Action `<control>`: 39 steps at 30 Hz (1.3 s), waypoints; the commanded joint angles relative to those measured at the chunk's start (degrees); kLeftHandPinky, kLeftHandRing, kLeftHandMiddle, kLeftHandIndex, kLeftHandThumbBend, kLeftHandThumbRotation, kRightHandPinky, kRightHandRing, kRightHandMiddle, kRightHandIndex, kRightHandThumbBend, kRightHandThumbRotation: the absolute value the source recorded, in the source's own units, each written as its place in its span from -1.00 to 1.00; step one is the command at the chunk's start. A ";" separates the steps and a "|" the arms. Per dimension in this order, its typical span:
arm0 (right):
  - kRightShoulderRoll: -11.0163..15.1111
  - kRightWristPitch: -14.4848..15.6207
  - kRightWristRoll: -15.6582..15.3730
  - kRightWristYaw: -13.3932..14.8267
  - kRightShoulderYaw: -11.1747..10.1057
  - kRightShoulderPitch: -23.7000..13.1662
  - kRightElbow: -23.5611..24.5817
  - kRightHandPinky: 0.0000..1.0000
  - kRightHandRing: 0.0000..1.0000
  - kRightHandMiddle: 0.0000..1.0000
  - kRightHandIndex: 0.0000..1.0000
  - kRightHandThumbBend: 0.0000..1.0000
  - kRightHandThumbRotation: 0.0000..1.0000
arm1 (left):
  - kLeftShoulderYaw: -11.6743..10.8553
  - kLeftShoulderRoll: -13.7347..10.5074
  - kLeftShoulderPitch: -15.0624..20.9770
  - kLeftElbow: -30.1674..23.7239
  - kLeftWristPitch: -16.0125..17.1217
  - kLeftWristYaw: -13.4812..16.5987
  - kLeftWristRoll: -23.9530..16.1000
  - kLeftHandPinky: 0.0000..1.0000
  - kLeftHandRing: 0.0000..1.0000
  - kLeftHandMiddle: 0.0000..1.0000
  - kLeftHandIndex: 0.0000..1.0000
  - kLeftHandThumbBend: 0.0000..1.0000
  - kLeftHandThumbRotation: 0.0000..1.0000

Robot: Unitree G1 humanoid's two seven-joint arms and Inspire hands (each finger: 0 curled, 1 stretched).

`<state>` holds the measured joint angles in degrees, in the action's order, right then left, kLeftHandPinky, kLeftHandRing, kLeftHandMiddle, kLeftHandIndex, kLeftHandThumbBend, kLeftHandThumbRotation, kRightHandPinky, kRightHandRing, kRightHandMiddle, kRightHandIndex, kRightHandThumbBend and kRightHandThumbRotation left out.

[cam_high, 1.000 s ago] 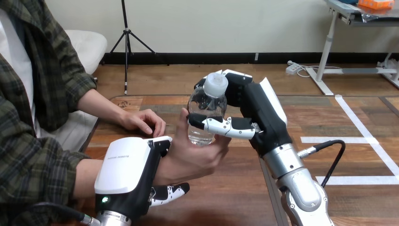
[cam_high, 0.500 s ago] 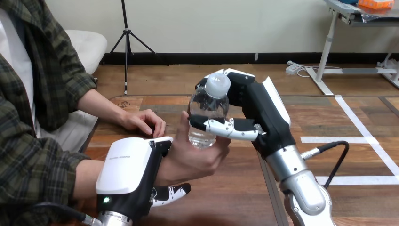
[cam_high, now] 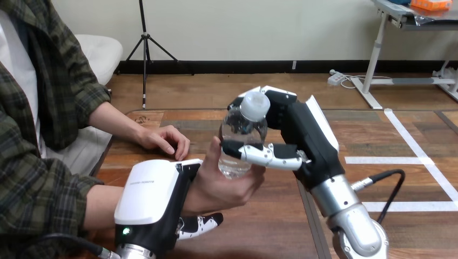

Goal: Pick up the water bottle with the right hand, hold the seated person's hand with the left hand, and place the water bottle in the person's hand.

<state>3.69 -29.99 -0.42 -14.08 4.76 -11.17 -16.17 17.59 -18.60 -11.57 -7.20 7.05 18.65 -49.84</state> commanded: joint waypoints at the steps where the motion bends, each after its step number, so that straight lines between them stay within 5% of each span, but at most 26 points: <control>1: 0.45 -0.56 1.73 -0.59 -0.48 -1.29 4.48 -0.21 -0.10 -0.01 0.02 0.25 -1.00 | 1.14 0.66 1.19 -1.85 1.24 -0.40 -0.10 -0.24 -0.16 -0.07 -0.01 0.50 -1.00; 39: 1.77 2.38 7.34 -5.55 -0.42 4.96 10.38 -0.19 -0.06 0.04 0.07 0.22 -1.00 | 0.42 0.88 0.91 -2.19 1.25 -0.97 -0.25 -0.20 -0.12 -0.04 0.00 0.50 -1.00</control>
<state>5.07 -27.57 5.13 -18.88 4.63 -4.67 -10.03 17.76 -18.03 -12.56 -7.23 7.45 17.67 -49.94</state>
